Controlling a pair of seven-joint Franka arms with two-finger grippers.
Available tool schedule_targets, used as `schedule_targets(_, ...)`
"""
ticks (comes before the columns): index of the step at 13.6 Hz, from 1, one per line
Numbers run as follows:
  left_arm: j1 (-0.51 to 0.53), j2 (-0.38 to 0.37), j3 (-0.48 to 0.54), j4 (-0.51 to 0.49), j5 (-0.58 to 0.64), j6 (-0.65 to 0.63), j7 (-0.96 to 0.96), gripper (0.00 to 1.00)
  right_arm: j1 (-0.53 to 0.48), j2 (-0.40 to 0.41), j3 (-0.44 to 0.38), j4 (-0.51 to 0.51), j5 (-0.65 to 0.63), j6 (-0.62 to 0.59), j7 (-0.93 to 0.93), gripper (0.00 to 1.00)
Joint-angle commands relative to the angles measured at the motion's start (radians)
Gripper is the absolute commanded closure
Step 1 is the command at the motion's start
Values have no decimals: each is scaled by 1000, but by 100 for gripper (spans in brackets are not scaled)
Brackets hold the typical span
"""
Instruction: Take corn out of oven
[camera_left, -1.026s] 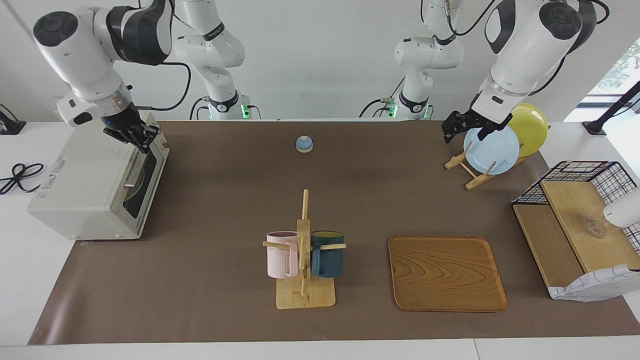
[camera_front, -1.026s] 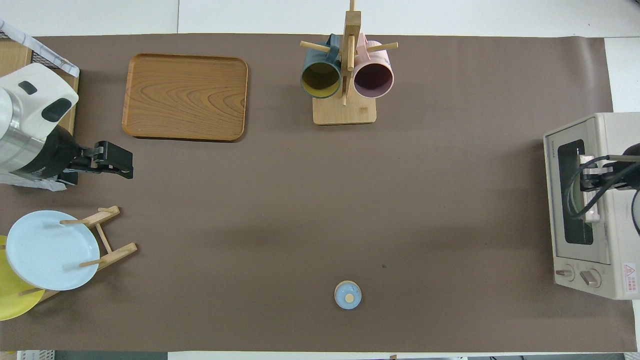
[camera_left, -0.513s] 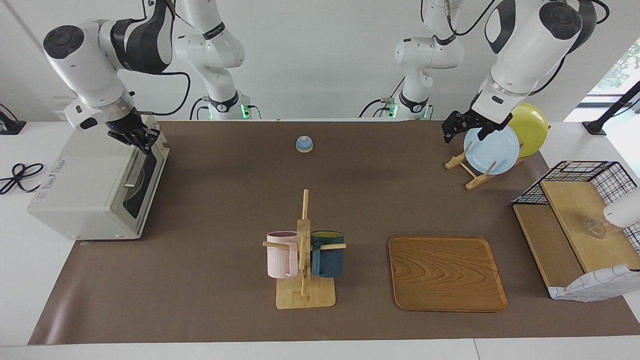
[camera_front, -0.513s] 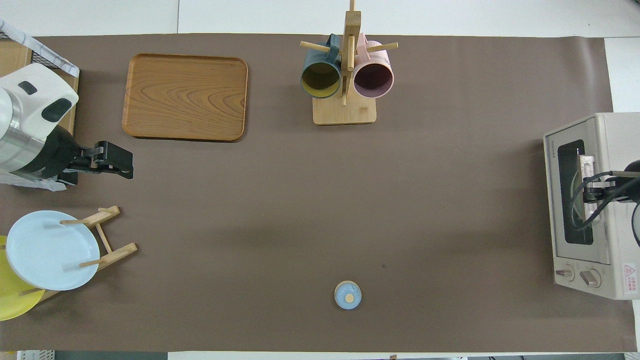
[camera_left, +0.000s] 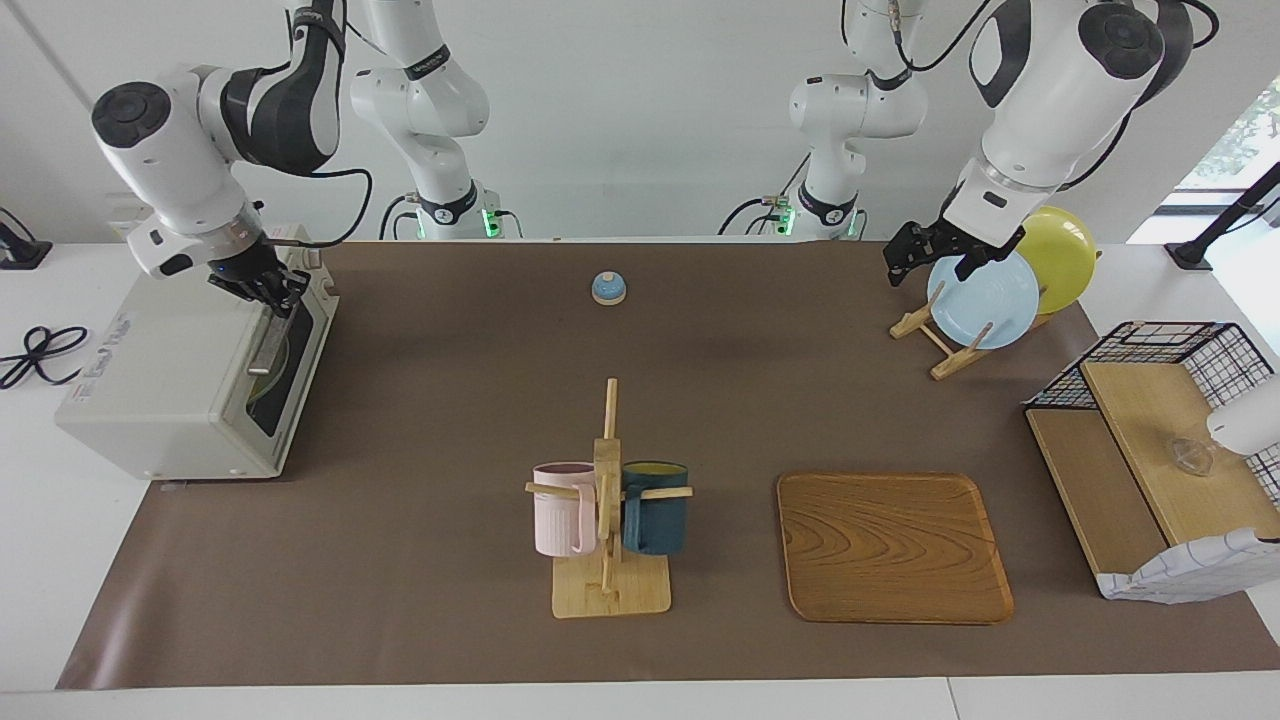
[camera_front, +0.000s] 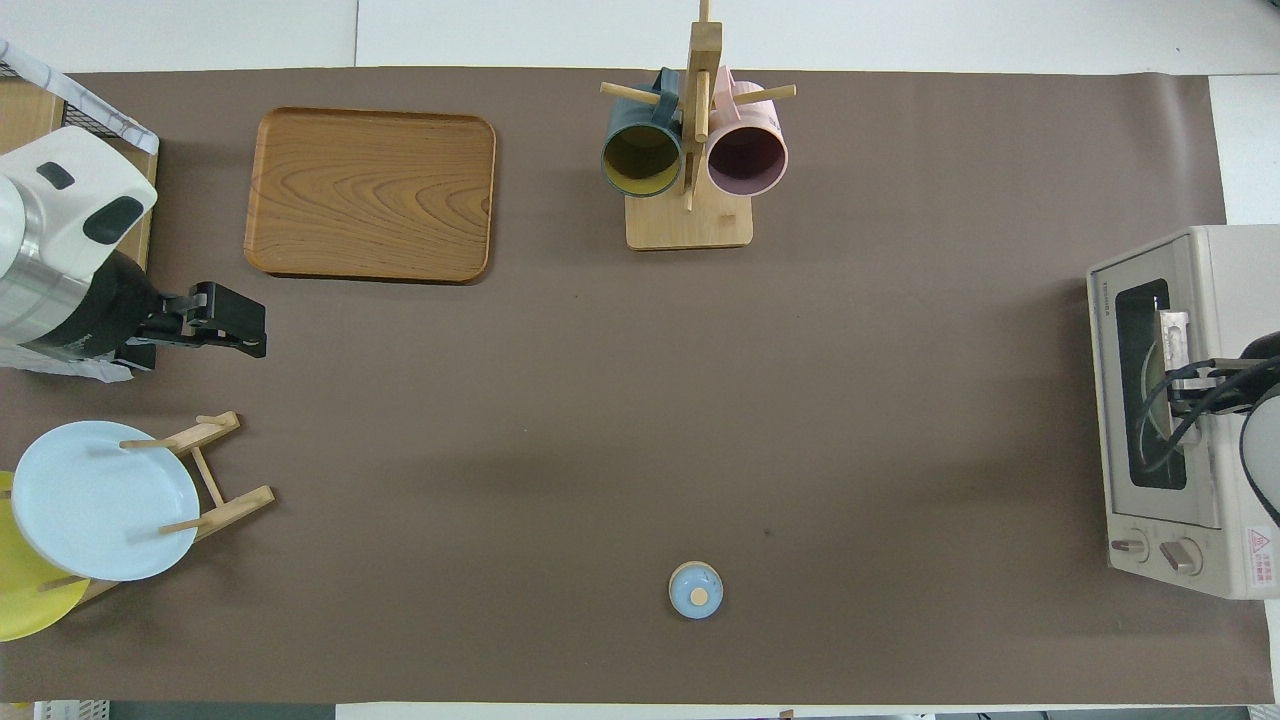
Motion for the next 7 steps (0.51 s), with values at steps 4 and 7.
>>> schedule_targets(4, 12, -14, -4, -9, -11, -1, 4, 0, -34, 3, 9, -44, -19, 64, -60, 100)
schedule_targets(7, 12, -14, -4, -9, -11, -1, 4, 0, -22, 22, 11, -69, -11, 114, -57, 100)
